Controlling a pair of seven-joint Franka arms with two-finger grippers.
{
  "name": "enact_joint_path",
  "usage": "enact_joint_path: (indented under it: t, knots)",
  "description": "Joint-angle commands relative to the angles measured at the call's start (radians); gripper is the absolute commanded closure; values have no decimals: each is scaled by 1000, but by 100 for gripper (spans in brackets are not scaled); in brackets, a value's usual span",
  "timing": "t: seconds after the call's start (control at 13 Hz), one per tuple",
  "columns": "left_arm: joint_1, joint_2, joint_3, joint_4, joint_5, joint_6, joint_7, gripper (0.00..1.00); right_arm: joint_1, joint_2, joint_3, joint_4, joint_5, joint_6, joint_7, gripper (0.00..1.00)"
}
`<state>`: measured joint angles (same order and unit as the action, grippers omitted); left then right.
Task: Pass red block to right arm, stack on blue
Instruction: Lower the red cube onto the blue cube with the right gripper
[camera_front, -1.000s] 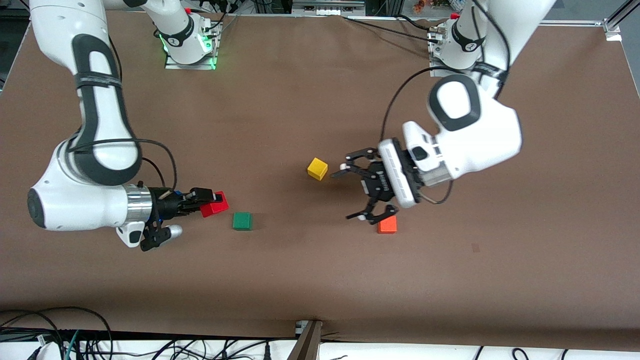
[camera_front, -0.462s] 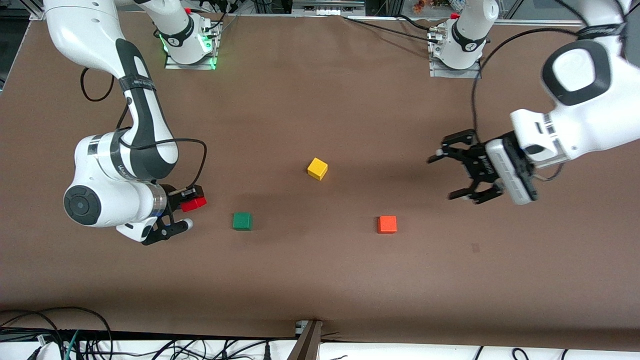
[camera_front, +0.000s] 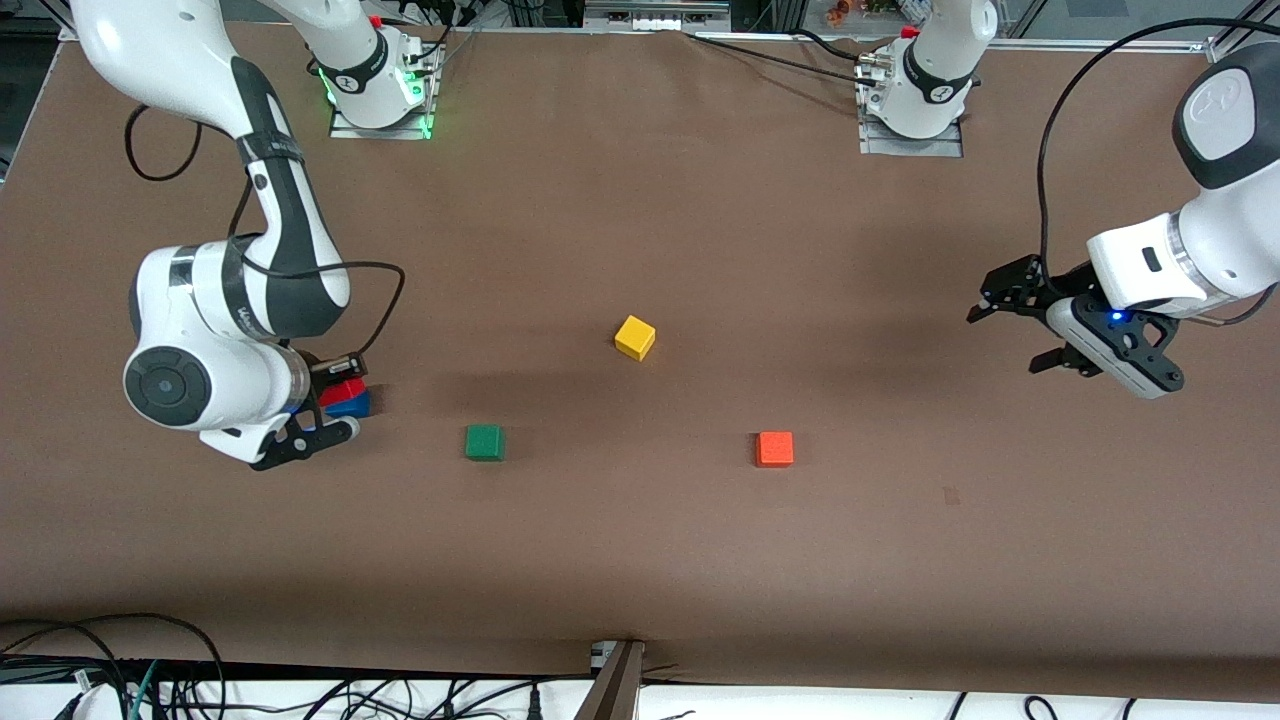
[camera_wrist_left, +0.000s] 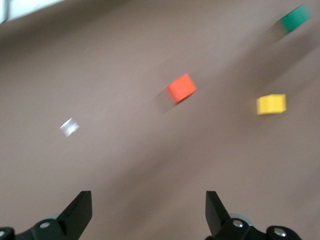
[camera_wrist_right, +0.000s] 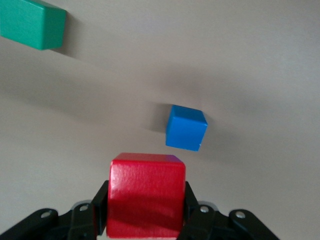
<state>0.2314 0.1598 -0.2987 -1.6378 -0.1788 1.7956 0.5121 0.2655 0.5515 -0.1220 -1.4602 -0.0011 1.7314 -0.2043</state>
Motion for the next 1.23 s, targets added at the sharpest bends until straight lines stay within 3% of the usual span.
enact_joint_path:
  t: [0.0, 0.15, 0.31, 0.62, 1.15]
  knots:
    - [5, -45, 9, 6, 76, -120, -59, 0, 8, -145, -10, -252, -31, 188, 13, 100]
    - [8, -59, 7, 10, 141, -151, -78, 0, 8, -205, -21, -392, -31, 339, 13, 100]
    - [8, -54, -4, 82, 255, -189, -75, 0, 8, -226, -39, -475, -31, 455, 13, 100]
    - [9, -45, 10, 134, 262, -217, -75, 0, 6, -219, -62, -610, -30, 732, 13, 100]
    - [-6, -8, 0, 179, 246, -246, -110, 0, 4, -193, -65, -661, -26, 861, 14, 100]
